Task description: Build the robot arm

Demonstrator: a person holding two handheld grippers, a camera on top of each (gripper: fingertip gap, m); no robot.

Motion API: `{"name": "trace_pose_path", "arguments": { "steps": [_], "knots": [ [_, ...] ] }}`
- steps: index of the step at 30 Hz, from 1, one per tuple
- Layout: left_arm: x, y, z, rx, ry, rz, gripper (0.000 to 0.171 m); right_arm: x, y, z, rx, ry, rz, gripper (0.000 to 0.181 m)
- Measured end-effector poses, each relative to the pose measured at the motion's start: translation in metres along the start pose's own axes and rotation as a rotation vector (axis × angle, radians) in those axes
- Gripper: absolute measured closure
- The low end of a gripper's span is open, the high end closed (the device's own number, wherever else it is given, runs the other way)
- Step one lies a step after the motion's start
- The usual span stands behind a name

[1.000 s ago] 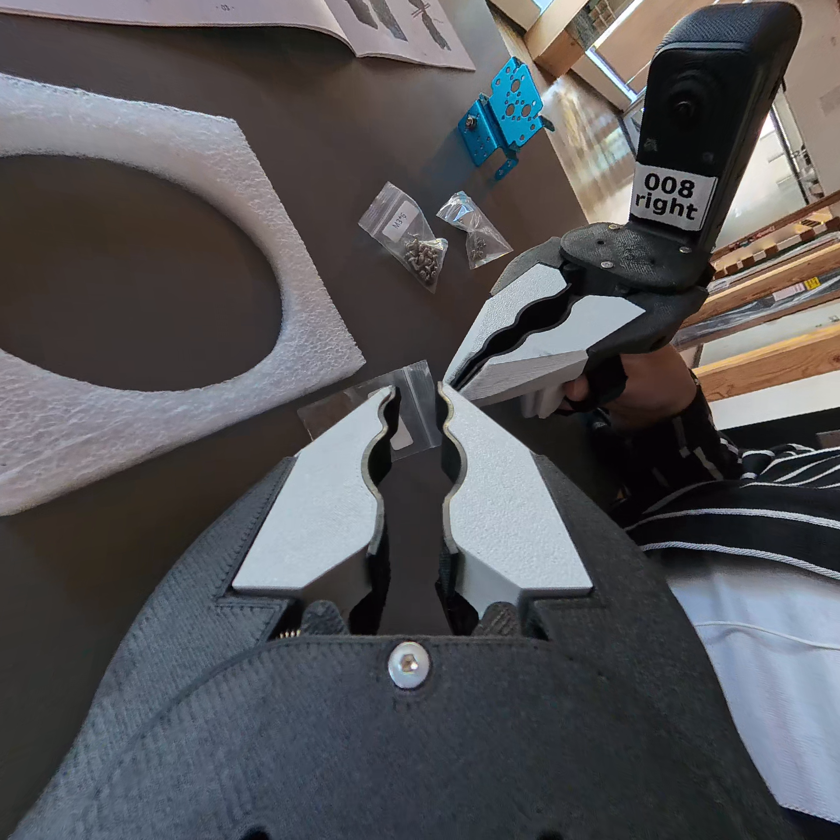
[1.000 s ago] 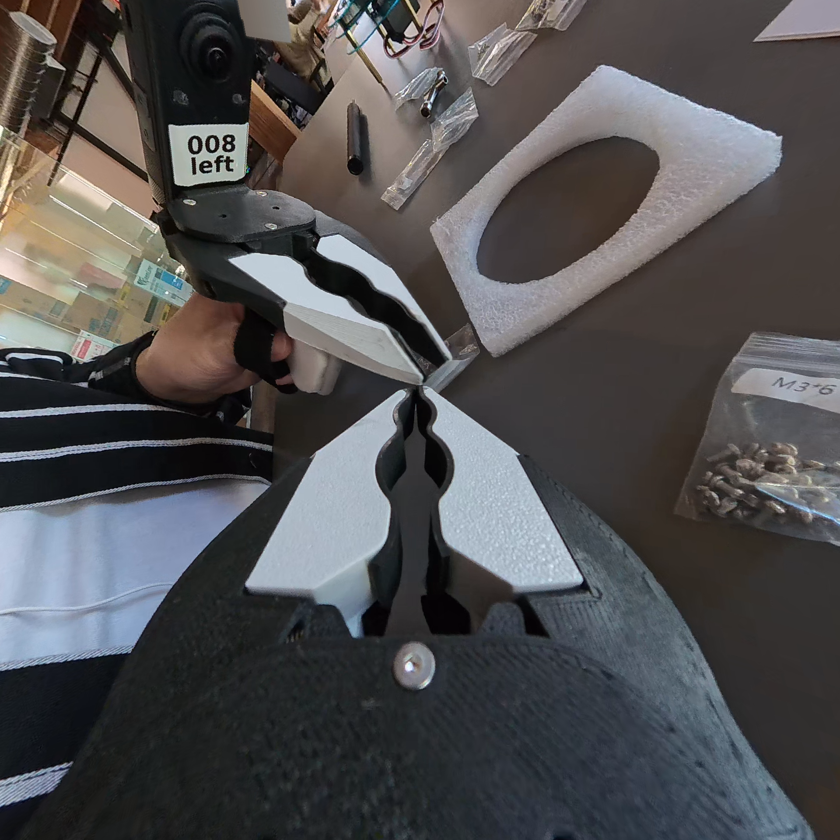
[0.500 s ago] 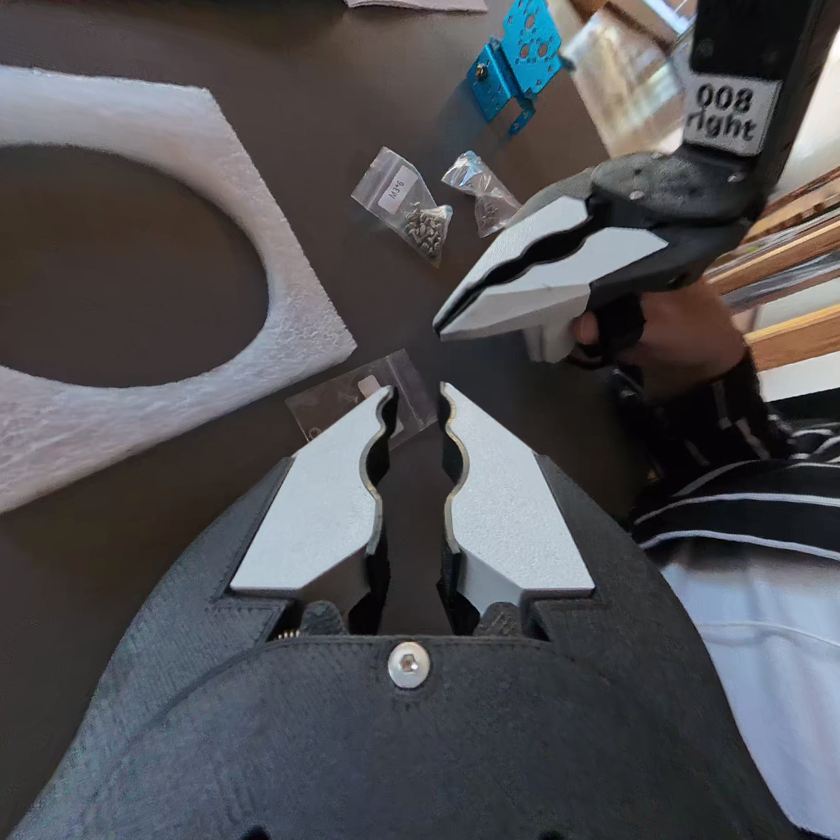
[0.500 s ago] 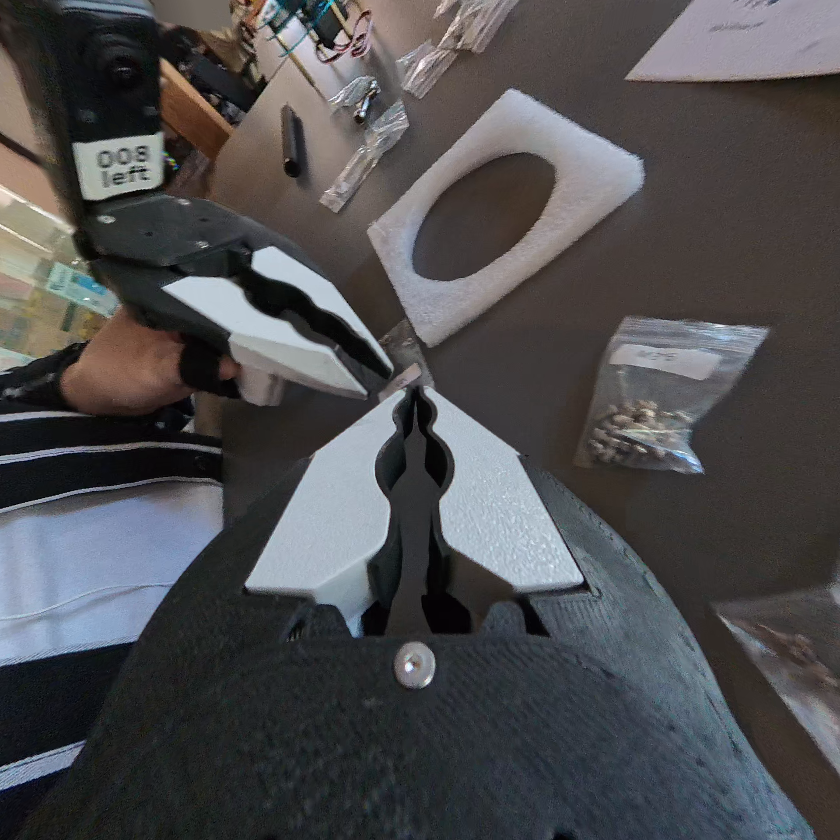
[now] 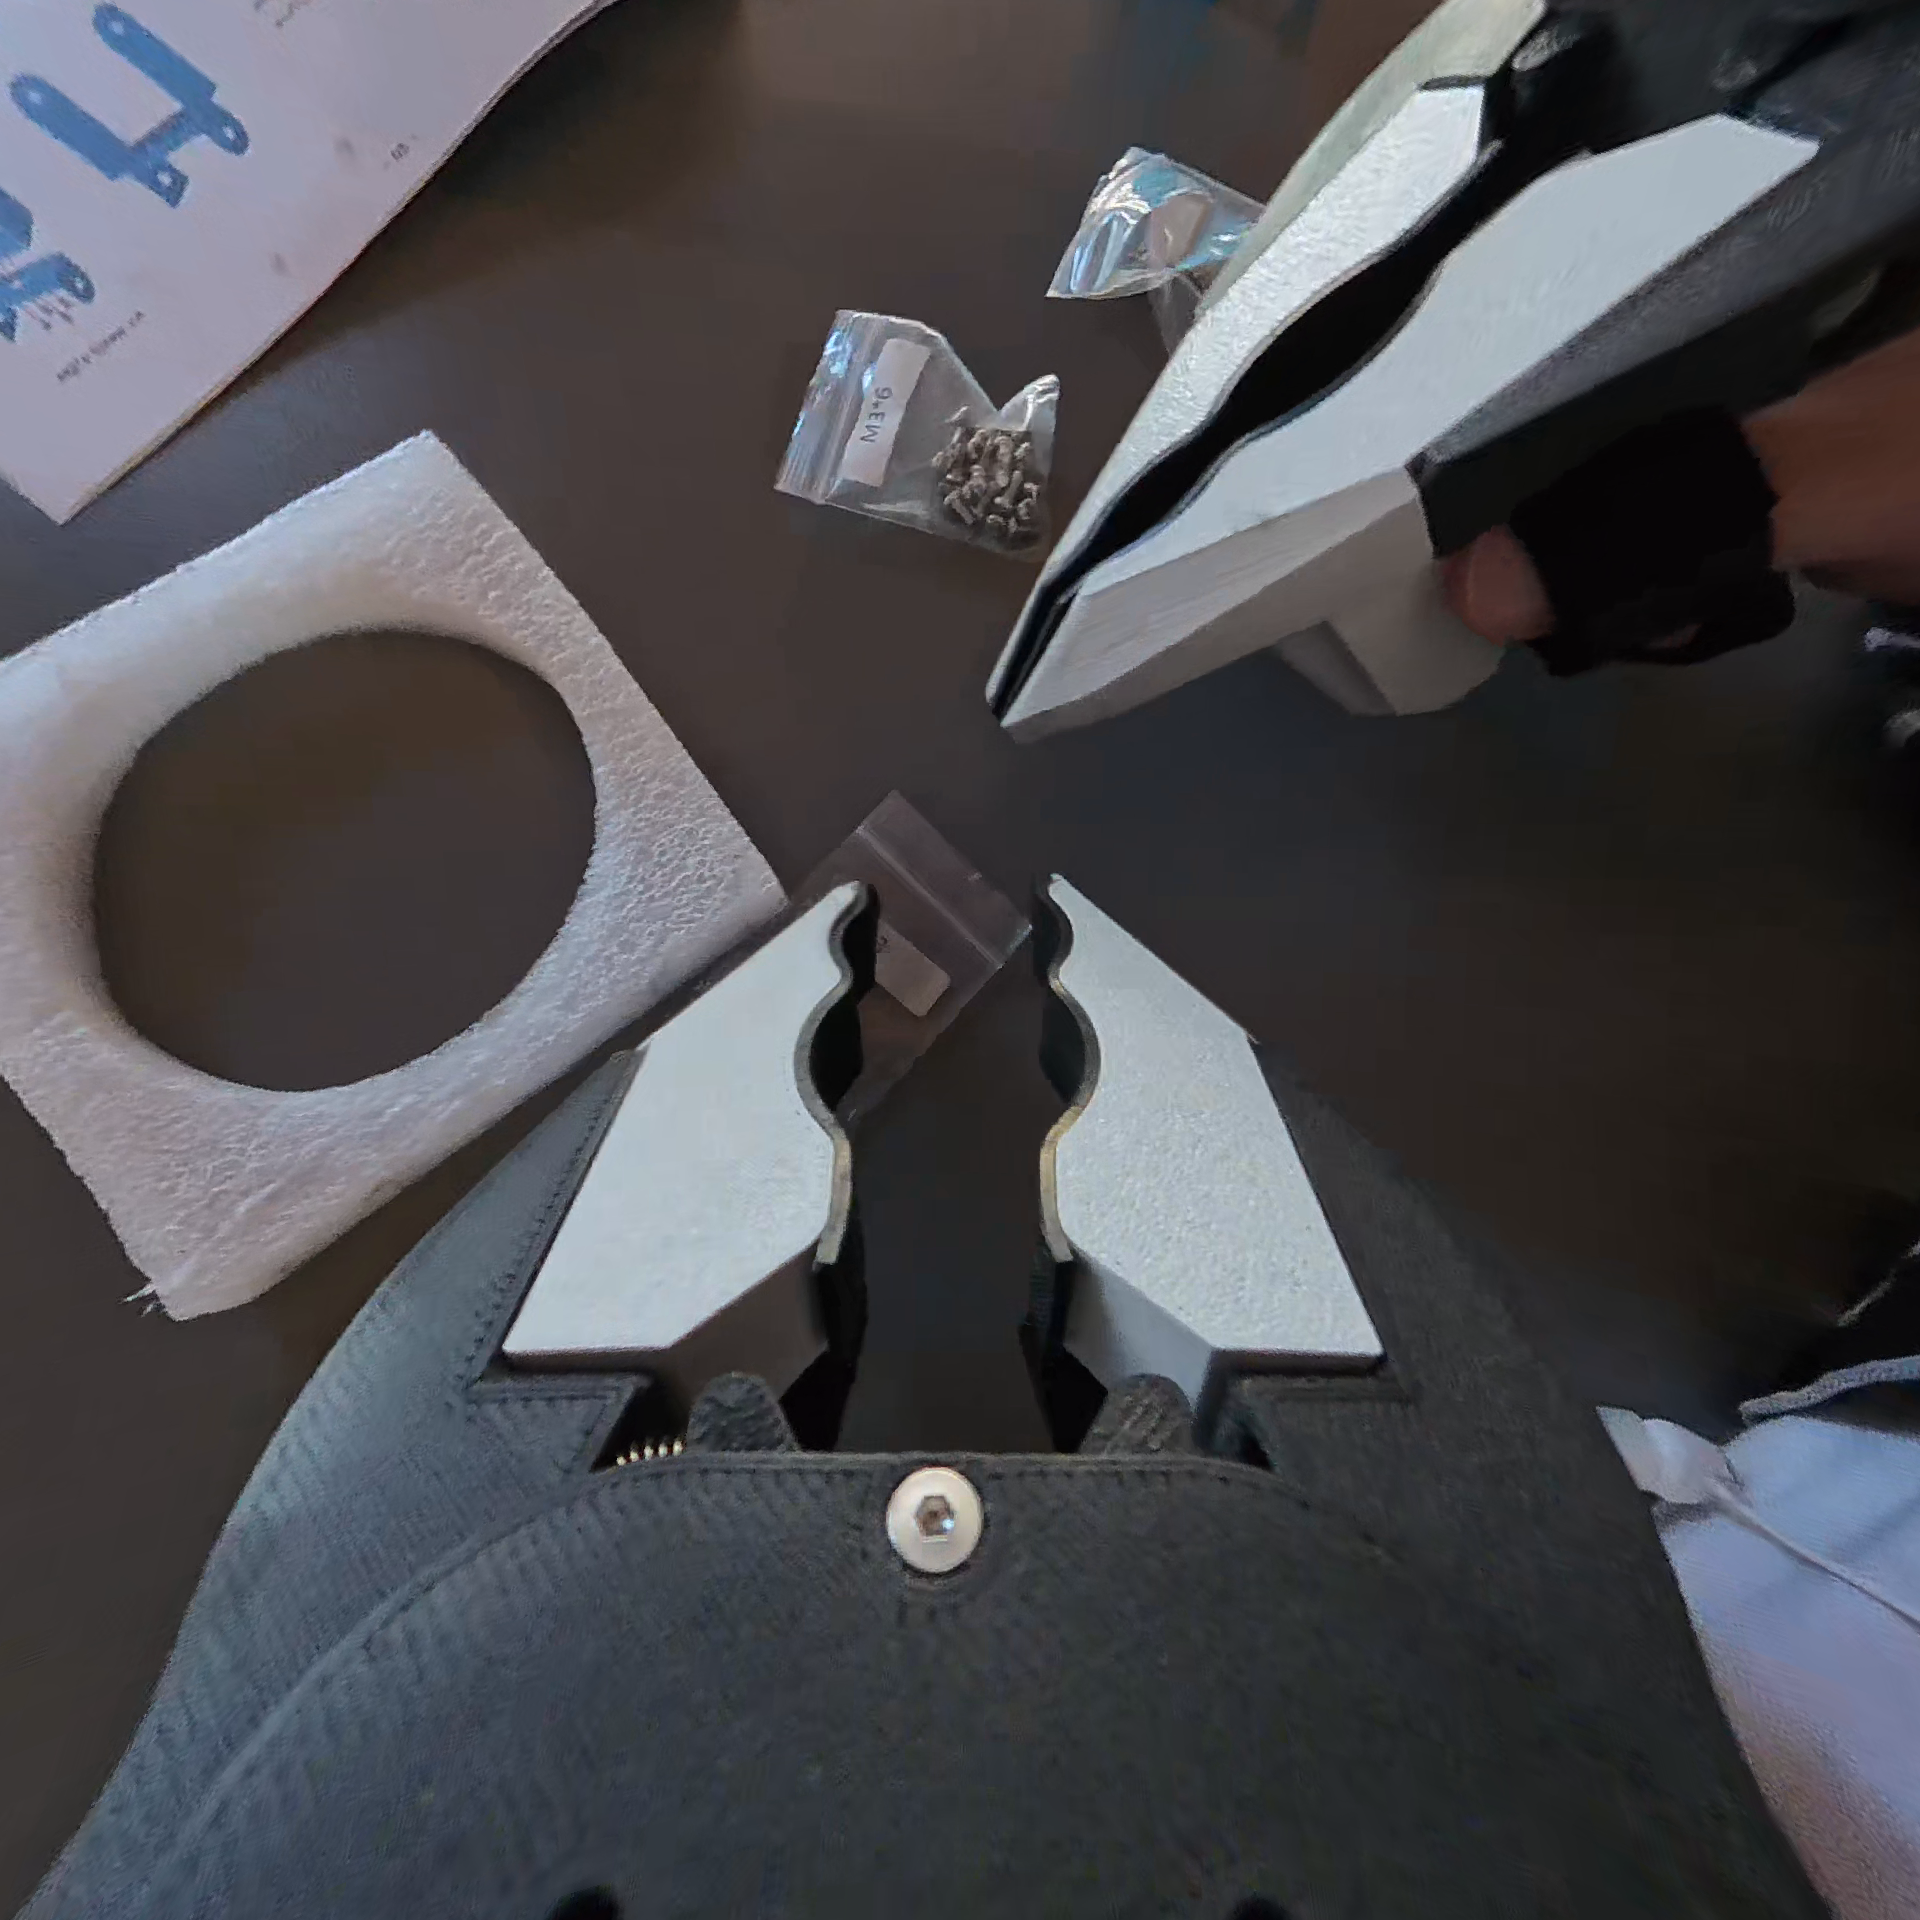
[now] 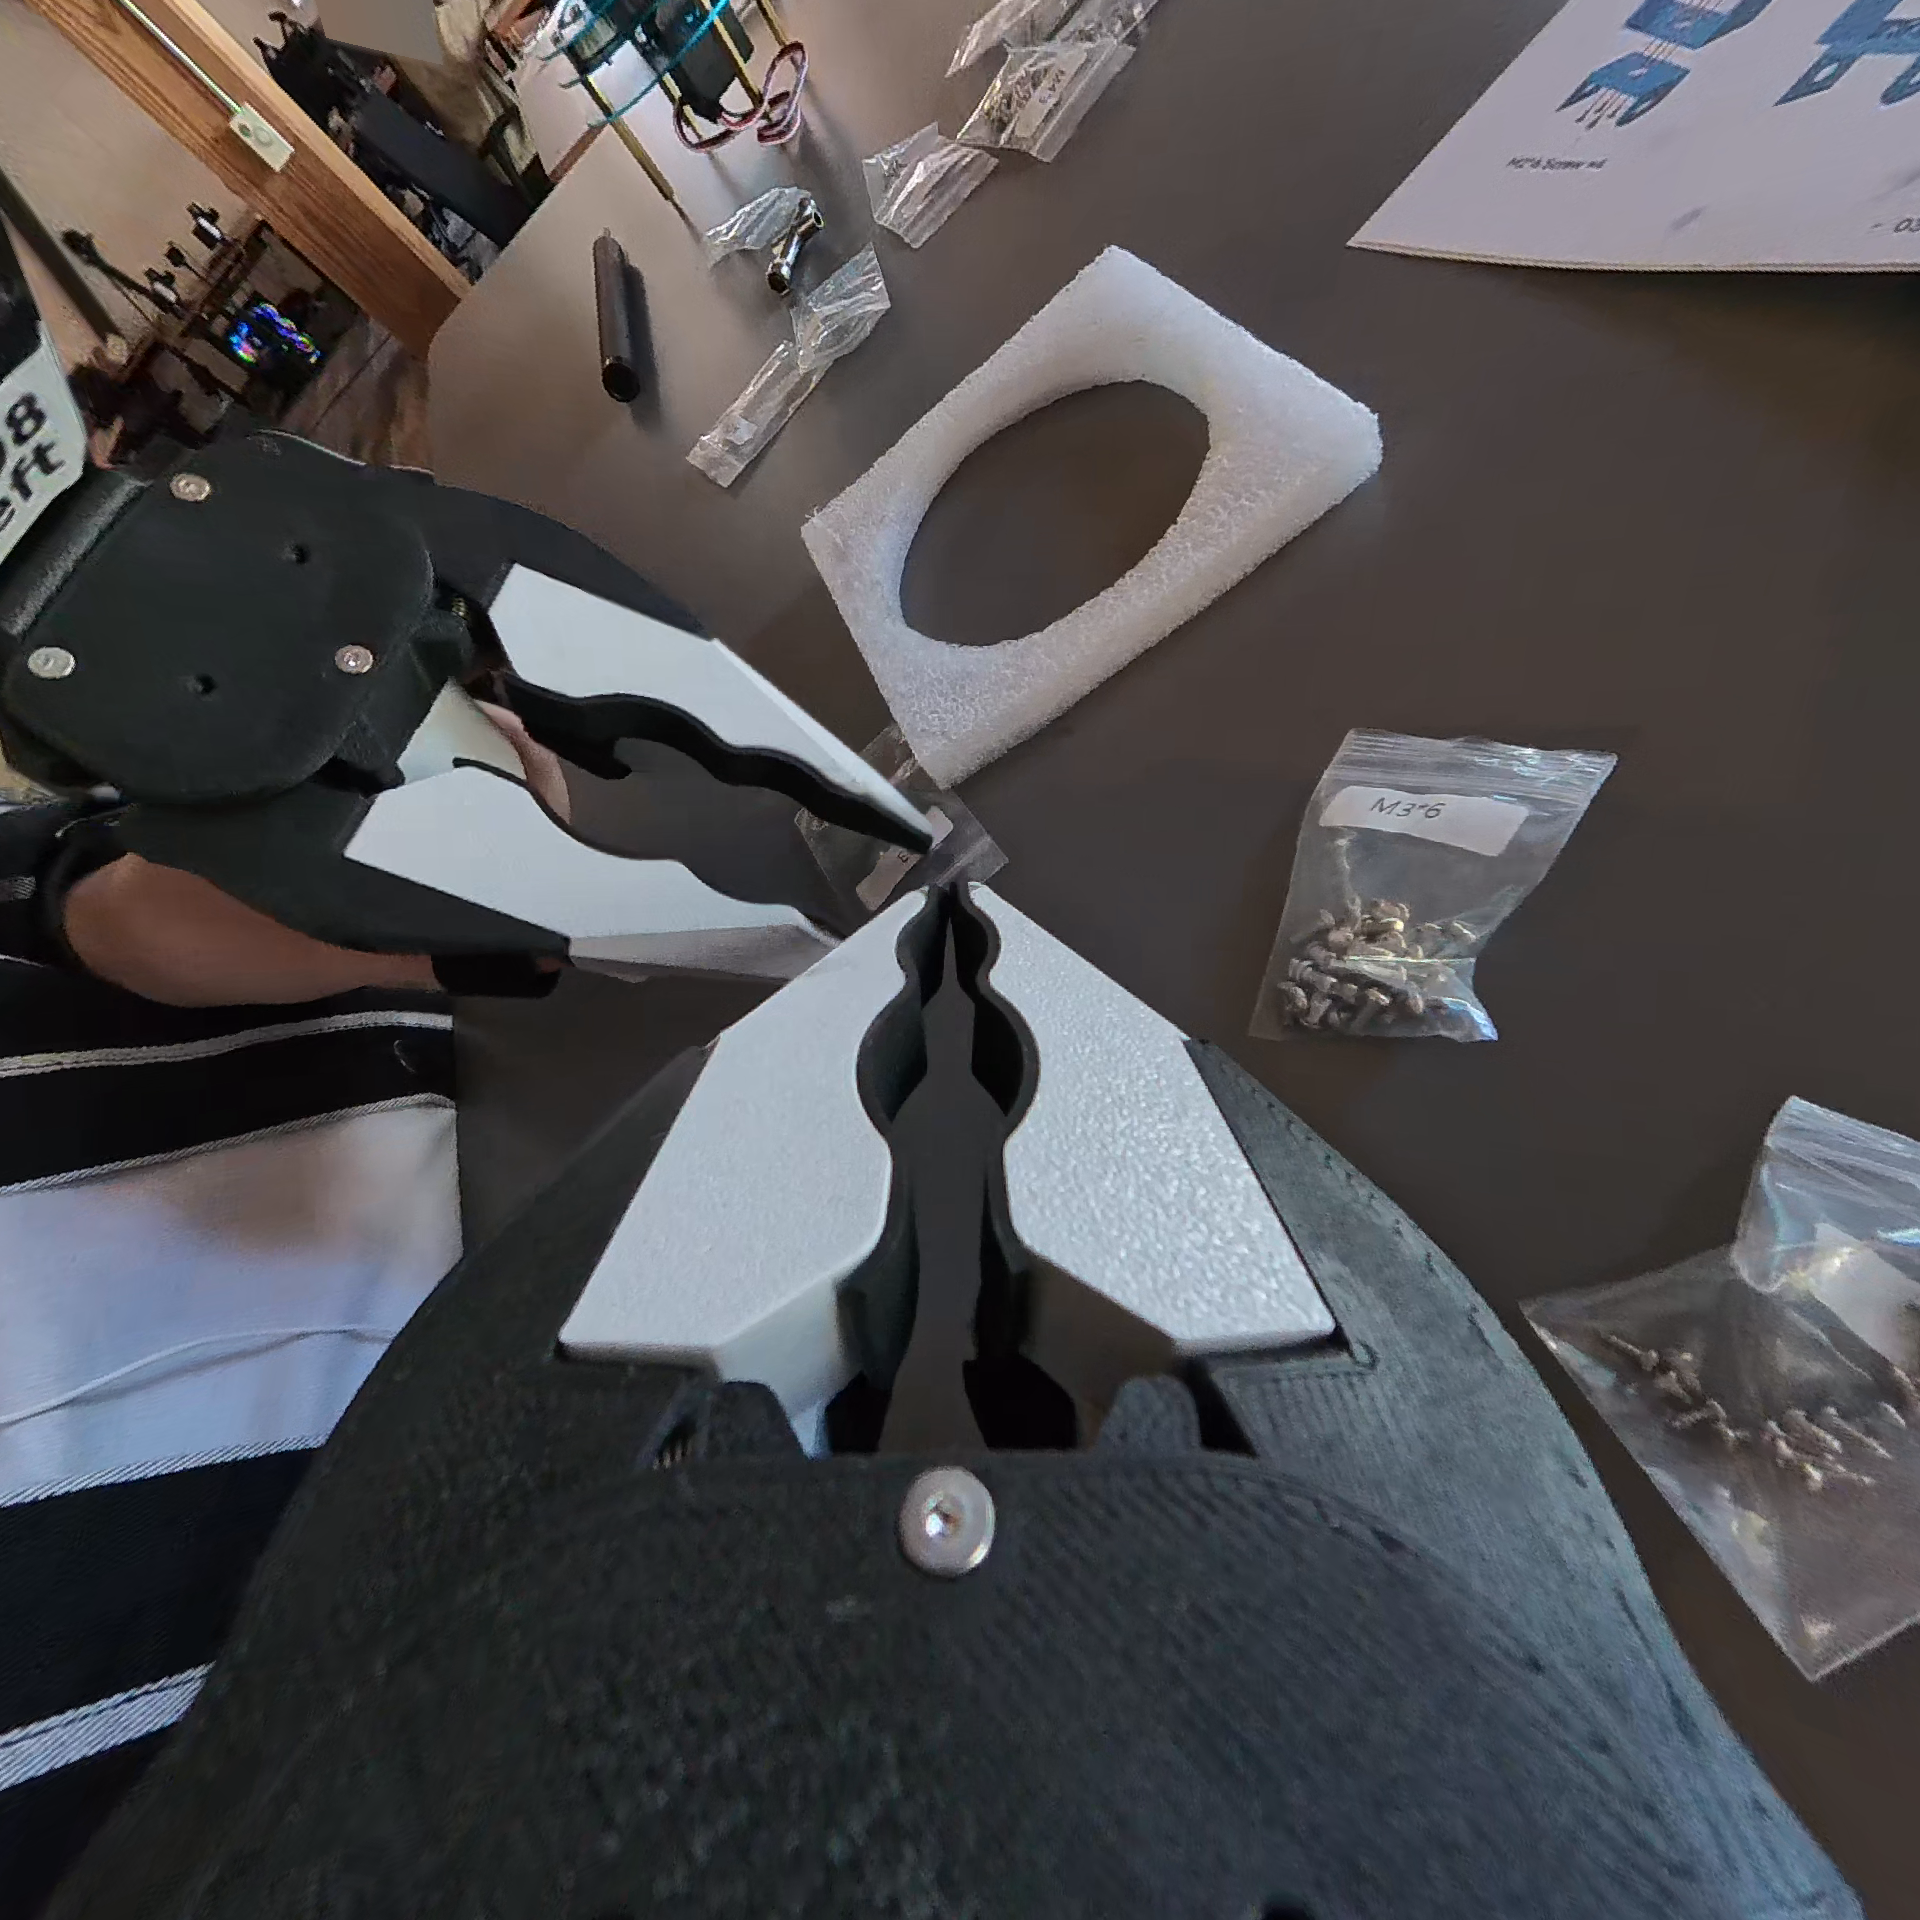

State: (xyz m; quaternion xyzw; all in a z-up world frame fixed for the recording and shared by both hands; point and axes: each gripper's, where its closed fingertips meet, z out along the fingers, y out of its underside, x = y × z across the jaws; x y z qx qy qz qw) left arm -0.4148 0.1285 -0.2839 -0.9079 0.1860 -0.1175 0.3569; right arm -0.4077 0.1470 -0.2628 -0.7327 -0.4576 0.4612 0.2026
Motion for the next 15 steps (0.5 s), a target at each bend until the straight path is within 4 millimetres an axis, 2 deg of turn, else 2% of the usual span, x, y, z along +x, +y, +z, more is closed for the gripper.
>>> {"name": "trace_pose_path", "arguments": {
  "steps": [7,11,15],
  "knots": [
    [0.0,0.006,0.0,-0.011,-0.007,0.016,0.15,-0.003,0.009,0.005,-0.056,-0.004,-0.022,0.181],
    [0.004,0.007,-0.001,0.001,0.031,-0.016,0.16,-0.002,0.014,0.007,-0.082,0.004,-0.032,0.18],
    [0.004,0.009,-0.003,0.016,0.055,-0.049,0.163,-0.008,0.016,0.01,-0.093,-0.014,-0.078,0.177]
  ]
}}
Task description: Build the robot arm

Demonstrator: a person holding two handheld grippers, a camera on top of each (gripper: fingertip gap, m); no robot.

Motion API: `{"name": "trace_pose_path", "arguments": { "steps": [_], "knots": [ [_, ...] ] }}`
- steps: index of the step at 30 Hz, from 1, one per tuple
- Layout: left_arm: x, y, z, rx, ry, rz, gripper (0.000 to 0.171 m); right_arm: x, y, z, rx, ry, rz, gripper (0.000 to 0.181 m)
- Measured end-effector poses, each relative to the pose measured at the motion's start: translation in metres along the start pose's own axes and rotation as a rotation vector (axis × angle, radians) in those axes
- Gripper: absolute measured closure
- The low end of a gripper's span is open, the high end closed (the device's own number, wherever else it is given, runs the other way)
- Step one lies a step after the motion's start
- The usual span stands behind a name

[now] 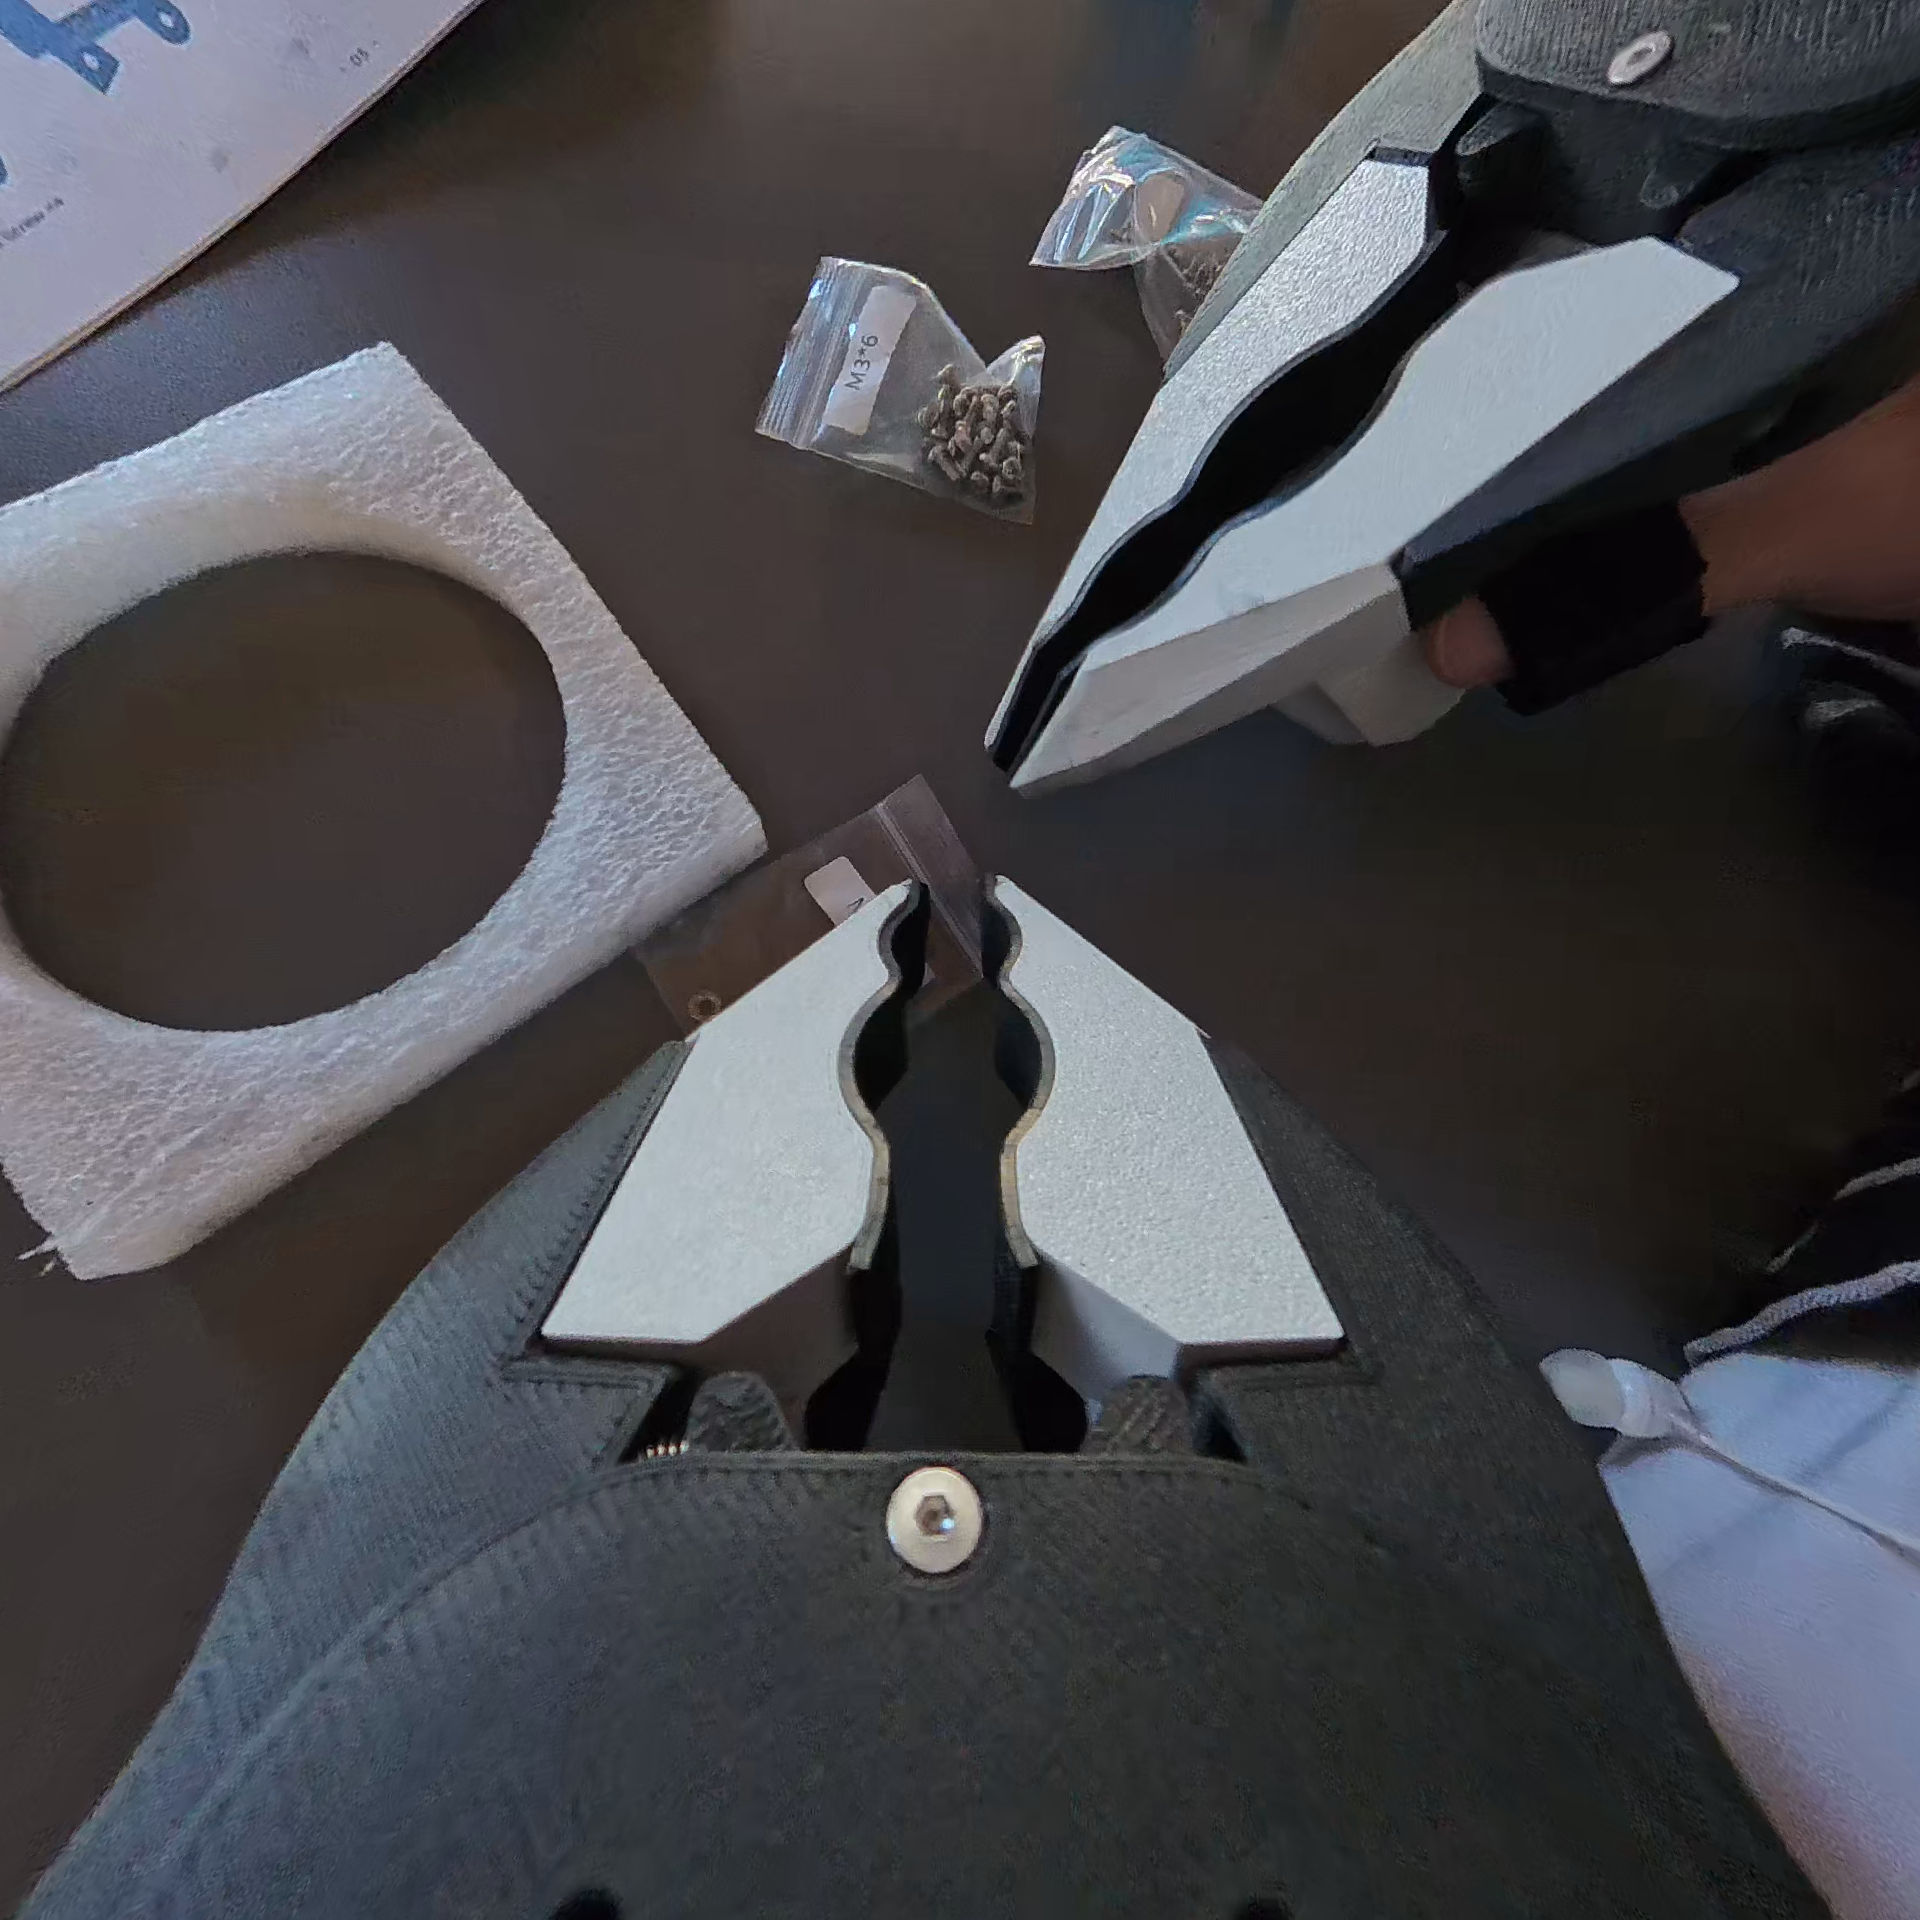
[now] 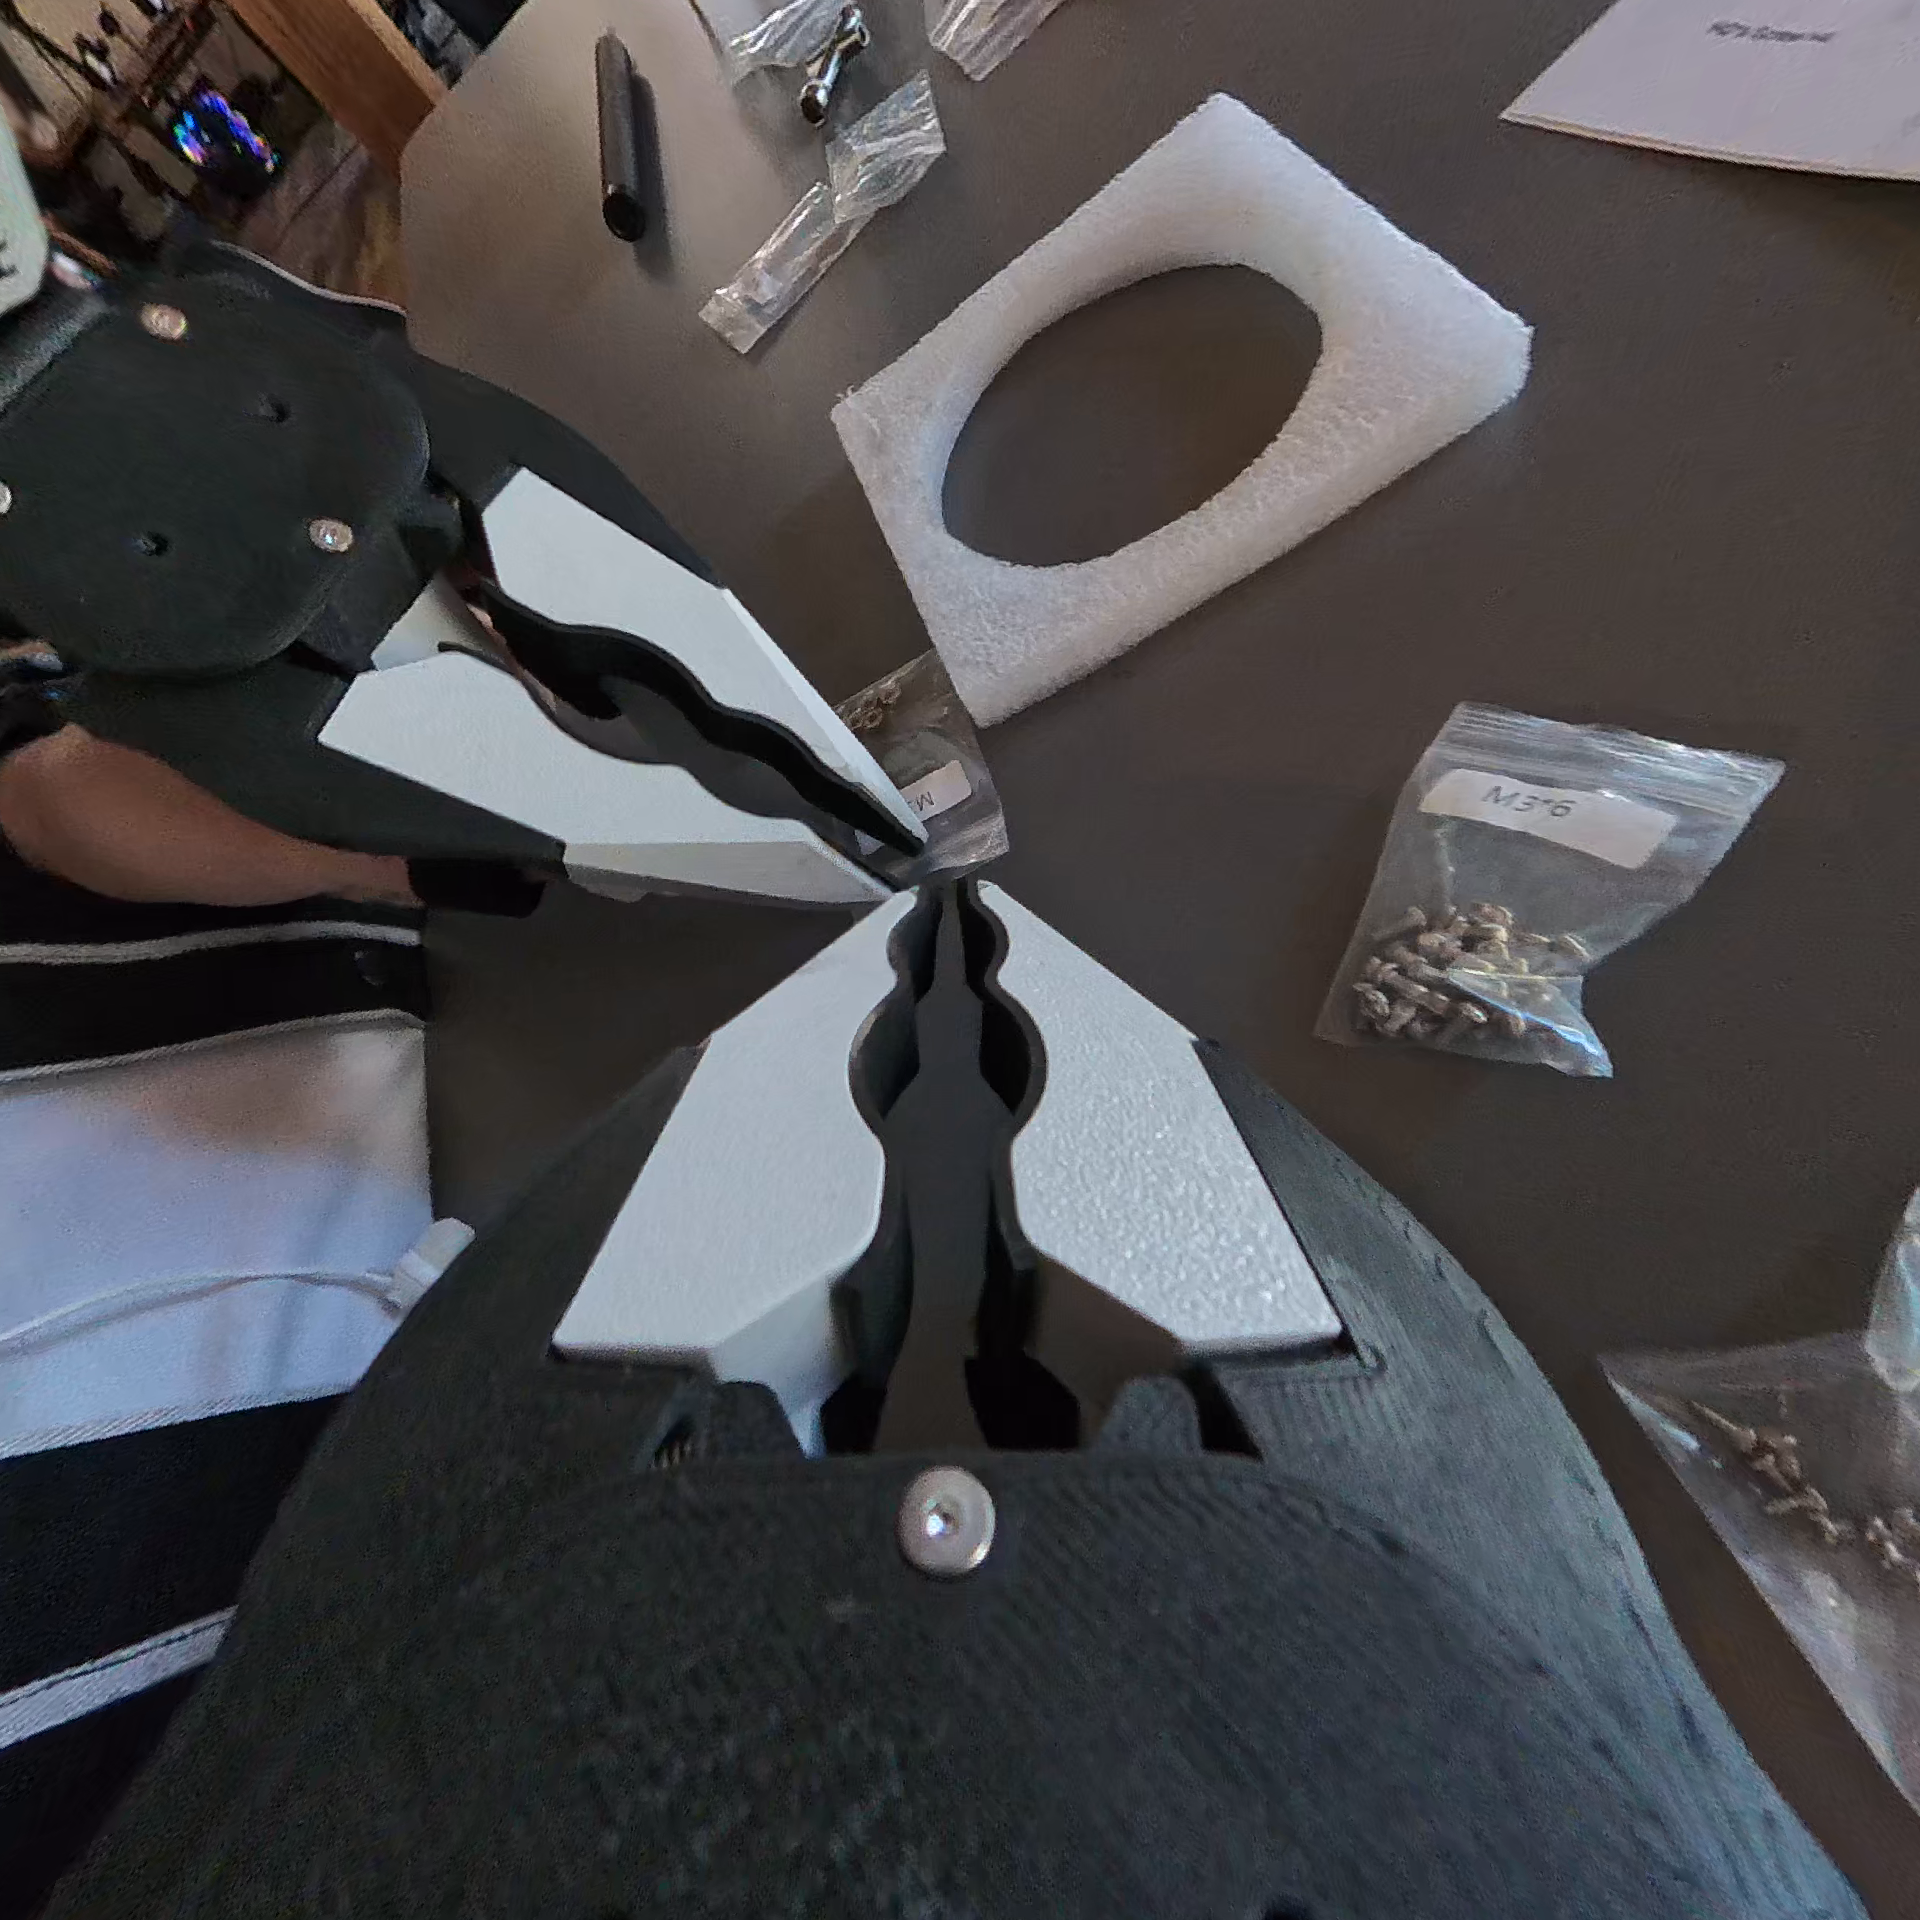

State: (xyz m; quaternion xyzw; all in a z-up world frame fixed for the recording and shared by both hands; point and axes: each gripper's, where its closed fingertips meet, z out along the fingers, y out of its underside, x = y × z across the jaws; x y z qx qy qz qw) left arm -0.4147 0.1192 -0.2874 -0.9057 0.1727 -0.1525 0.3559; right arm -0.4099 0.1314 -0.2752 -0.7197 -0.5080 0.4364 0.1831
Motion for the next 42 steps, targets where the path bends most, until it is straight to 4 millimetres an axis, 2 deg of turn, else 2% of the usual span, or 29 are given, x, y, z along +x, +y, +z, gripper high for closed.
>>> {"name": "trace_pose_path", "arguments": {
  "steps": [8,14,20,30,40,42],
  "knots": [
    [-0.001,0.002,-0.003,0.042,0.093,-0.113,0.169,-0.001,-0.005,0.007,0.011,0.101,-0.288,0.167],
    [-0.001,0.003,-0.004,0.054,0.111,-0.119,0.171,-0.003,-0.005,0.013,-0.001,0.197,-0.574,0.164],
    [0.0,0.003,-0.004,0.061,0.121,-0.103,0.171,0.0,-0.008,0.015,-0.004,0.194,-0.576,0.164],
    [0.001,0.004,-0.006,0.063,0.138,-0.09,0.171,-0.009,0.001,0.018,-0.064,0.143,-0.795,0.172],
    [0.001,0.005,-0.006,0.067,0.132,-0.073,0.171,-0.009,0.001,0.021,-0.105,0.125,-0.867,0.172],
    [0.001,0.005,-0.006,0.067,0.133,-0.072,0.171,-0.008,0.003,0.022,-0.114,0.124,-0.881,0.177]
  ]
}}
